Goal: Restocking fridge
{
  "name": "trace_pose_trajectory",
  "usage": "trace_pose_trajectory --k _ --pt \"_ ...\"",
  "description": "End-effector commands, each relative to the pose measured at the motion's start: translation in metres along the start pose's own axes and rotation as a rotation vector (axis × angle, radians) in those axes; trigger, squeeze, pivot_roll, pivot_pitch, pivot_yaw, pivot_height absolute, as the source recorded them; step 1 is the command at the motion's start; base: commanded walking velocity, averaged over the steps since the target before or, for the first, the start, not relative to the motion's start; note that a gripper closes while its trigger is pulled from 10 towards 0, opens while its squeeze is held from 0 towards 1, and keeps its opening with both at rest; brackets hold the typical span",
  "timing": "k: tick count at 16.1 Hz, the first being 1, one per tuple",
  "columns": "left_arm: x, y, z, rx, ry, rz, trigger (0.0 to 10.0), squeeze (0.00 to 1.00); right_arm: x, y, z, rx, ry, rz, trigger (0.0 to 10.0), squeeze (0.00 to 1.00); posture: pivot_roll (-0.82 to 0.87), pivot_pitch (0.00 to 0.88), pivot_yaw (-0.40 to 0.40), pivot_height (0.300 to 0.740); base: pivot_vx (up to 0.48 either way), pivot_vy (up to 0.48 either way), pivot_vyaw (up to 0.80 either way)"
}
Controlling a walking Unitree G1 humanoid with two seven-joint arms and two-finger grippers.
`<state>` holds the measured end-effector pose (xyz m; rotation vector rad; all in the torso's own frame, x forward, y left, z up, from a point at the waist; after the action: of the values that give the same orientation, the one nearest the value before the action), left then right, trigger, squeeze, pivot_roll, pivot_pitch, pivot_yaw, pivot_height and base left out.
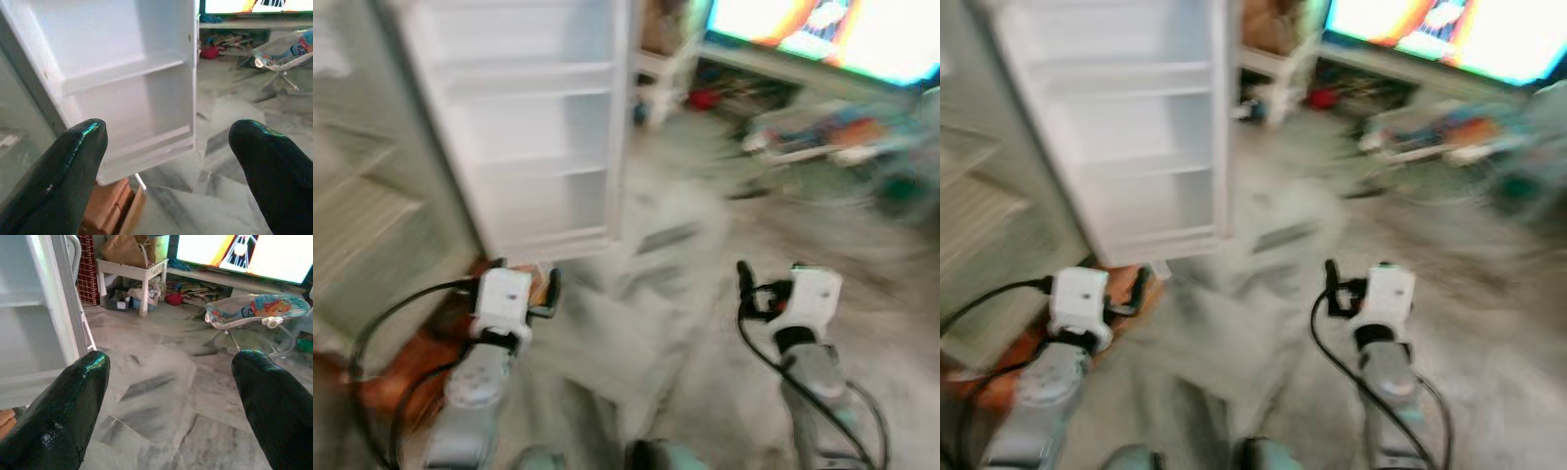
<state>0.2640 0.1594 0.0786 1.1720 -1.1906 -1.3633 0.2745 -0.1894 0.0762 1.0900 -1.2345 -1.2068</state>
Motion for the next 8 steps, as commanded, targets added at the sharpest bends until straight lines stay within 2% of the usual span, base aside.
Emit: trace_pose_trajectory --k 1,7,8 --pt "-0.004 -0.005 0.002 -0.02 0.02 -0.001 10.0 0.0 -0.005 0.002 -0.001 0.003 0.021 0.0 10.0 0.0 0.12 0.104 -0.061 0.74 0.0 0.0 0.0" --pt "-0.015 -0.007 0.004 -0.025 0.073 0.001 10.0 0.0 -0.006 0.003 0.001 0.005 0.019 0.013 10.0 0.0 0.12 0.101 -0.063 0.74 0.0 0.0 0.0" --pt "-0.015 -0.008 0.005 -0.029 0.074 0.012 10.0 0.0 -0.003 0.005 0.0 0.011 0.007 0.045 10.0 0.0 0.11 0.099 -0.06 0.74 0.0 0.0 0.0"
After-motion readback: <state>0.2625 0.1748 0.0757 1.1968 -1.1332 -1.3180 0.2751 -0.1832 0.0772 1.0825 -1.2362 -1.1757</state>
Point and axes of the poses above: a point about 5 cm out from each wrist's last joint towards the gripper, its own z axis pointing back from the gripper into the wrist, its own y axis along the axis of the wrist's last joint, x = y × z, the point moved 2 cm from there along -z, pointing out of the wrist towards the gripper, and after that the axes turned 6 degrees about z, right-handed, at the moved point
